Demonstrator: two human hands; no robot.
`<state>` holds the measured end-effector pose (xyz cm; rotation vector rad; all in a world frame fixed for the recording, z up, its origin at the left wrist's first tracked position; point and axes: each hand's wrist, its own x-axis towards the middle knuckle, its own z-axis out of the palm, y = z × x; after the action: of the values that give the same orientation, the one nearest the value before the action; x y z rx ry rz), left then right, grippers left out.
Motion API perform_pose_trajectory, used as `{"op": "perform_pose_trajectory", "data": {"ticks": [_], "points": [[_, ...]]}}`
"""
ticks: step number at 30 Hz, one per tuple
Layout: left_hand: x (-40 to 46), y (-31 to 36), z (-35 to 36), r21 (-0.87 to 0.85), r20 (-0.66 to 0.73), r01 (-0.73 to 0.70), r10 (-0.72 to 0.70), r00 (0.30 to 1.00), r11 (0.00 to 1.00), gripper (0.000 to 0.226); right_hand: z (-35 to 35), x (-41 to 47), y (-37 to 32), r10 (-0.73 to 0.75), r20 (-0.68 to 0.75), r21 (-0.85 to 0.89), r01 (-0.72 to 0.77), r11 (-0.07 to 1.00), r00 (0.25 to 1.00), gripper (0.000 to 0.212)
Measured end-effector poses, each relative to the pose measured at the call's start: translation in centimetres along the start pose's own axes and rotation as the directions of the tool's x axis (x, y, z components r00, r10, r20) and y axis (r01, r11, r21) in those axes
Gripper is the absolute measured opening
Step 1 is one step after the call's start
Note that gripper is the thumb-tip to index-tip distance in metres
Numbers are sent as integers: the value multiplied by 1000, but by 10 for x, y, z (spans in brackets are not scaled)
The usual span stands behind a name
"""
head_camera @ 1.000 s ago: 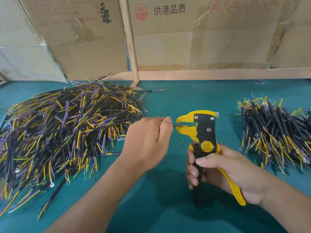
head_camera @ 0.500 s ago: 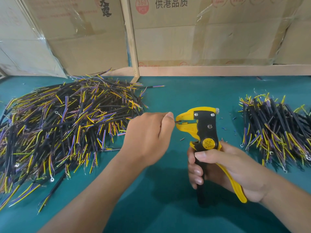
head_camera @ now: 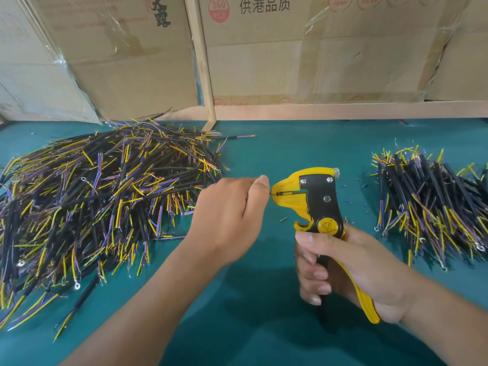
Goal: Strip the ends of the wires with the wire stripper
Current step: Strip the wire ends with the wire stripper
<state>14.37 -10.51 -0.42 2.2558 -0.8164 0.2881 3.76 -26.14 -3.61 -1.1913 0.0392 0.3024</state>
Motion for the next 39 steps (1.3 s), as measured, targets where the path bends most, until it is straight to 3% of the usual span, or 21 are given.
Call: {"op": "perform_pose_trajectory", "data": {"ticks": [3,6,11,14,19,24,30,33,35,37,39], "points": [[1,-4,1,36,11,4,-4,1000,999,77,2,1,0,7,-90,-14,-8,1000,996,45],[0,-7,2,42,39,-43,41,998,998,74,2,2,0,2,-160,-35,-8,999,987,48],[2,-11,-1,19,123,-87,84,989,996,64,0,2,-1,18,-161,-6,-19,1000,987,50],[3,-14,-3,-10,141,-108,108,984,994,70,-1,1,-3,22,-151,-11,-24,1000,988,50],[7,-18,-6,-114,193,-8,30,981,993,89,0,-1,-3,24,-131,6,-24,1000,991,48],[10,-19,-11,-164,244,-48,88,966,985,68,5,-3,-2,34,-110,31,-30,999,993,47],[13,-28,-20,-121,279,-43,76,957,992,76,9,-5,0,55,-77,41,-52,998,996,43],[15,-31,-15,-43,246,-64,73,966,997,75,13,-4,2,55,-78,46,-52,998,995,42],[20,-47,-25,9,135,41,-41,990,999,82,9,-5,-1,21,-96,122,-9,993,995,40],[29,-69,-45,-97,-76,243,-250,965,965,90,1,-6,-13,-44,-180,194,80,978,983,39],[32,-78,-53,-198,-149,270,-302,942,942,87,-6,-8,-23,-88,-257,186,139,973,962,39]]}}
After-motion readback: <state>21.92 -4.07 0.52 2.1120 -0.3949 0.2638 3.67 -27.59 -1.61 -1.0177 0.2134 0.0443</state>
